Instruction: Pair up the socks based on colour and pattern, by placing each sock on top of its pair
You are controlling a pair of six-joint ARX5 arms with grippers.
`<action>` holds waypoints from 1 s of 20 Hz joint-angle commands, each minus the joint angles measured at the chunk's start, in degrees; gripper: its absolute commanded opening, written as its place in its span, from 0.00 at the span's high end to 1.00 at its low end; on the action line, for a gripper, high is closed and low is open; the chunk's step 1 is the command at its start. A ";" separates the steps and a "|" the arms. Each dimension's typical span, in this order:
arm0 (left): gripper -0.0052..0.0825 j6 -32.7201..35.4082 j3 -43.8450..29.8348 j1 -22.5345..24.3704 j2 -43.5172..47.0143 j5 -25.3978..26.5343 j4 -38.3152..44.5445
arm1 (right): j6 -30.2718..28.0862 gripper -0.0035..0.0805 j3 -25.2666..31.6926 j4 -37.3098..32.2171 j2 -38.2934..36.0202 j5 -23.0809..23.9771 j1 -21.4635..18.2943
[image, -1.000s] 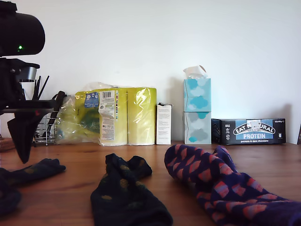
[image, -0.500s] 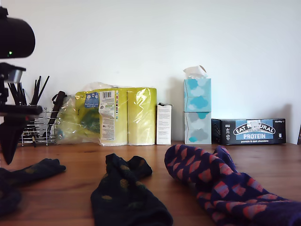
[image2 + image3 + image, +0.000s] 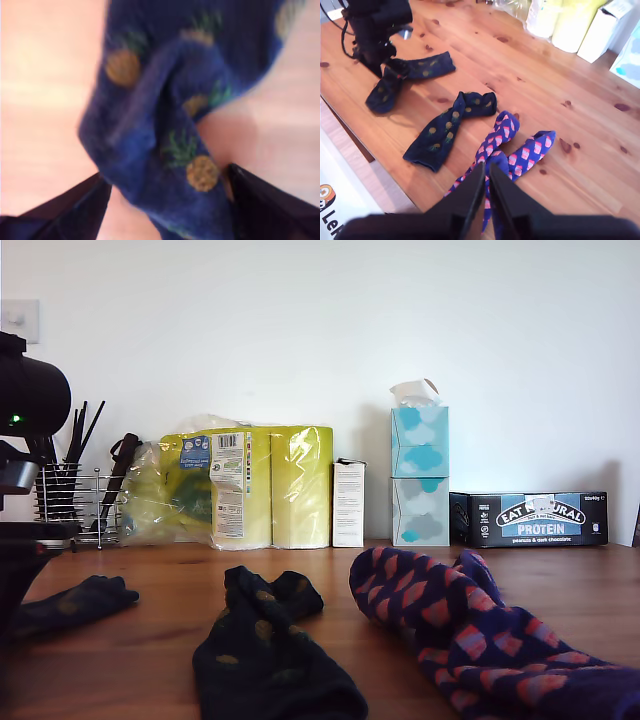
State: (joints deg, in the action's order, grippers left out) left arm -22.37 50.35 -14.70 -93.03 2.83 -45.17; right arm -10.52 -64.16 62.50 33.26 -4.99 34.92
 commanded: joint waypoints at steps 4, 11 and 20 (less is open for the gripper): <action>0.52 0.31 -1.27 -1.77 0.26 -1.38 -0.90 | -0.42 0.97 0.79 -1.16 0.83 0.00 -0.07; 0.96 2.93 1.53 -6.51 0.48 -10.08 0.61 | -0.44 0.97 0.79 -1.40 1.36 -0.61 -0.07; 0.96 3.82 21.62 -10.34 0.46 -19.69 6.97 | -0.39 0.97 0.79 -1.36 1.36 -0.61 -0.07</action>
State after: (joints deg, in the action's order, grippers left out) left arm -18.94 73.01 -25.08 -92.33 -16.19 -36.99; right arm -10.61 -64.16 61.56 34.61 -5.43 34.92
